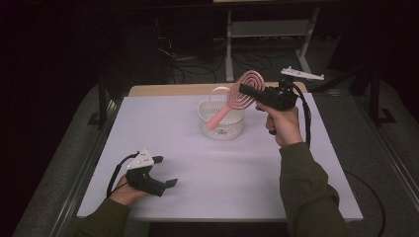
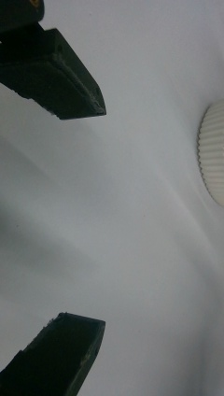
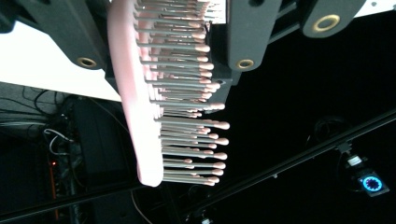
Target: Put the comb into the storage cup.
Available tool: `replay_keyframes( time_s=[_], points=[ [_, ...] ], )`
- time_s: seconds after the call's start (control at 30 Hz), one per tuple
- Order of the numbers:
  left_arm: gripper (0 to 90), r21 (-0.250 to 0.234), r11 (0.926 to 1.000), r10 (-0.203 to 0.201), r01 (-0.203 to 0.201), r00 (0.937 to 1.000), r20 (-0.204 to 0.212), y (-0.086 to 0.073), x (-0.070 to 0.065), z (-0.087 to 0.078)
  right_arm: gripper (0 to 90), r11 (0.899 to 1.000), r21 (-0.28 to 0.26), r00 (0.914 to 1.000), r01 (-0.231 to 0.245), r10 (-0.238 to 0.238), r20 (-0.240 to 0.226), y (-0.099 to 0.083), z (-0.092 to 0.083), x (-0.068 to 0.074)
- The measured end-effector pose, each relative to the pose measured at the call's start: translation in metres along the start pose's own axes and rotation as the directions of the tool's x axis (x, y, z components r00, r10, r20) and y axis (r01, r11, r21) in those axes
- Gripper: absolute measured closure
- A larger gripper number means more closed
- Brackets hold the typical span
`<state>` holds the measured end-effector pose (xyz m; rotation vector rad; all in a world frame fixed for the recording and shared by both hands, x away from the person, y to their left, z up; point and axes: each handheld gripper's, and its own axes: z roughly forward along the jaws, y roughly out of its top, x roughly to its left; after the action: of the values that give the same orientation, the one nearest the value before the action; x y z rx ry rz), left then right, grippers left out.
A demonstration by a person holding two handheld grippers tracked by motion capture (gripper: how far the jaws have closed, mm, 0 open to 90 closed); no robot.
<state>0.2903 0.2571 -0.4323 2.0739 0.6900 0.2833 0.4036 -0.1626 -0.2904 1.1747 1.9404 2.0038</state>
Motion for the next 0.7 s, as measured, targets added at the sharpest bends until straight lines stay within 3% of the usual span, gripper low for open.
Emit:
replay_keyframes(
  time_s=[0.37,0.7],
  points=[
    [0.5,0.004,1.0000,0.002,-0.002,1.0000,0.003,0.000,0.000,0.001,62.5,1.000,-0.020,0.9989,-0.005,0.006,0.047,0.011,0.005,-0.010],
    [0.5,0.004,1.0000,0.003,-0.003,1.0000,0.007,-0.001,0.000,0.001,62.5,0.999,-0.031,0.9951,-0.017,0.020,0.097,0.007,0.015,-0.022]
  ],
)
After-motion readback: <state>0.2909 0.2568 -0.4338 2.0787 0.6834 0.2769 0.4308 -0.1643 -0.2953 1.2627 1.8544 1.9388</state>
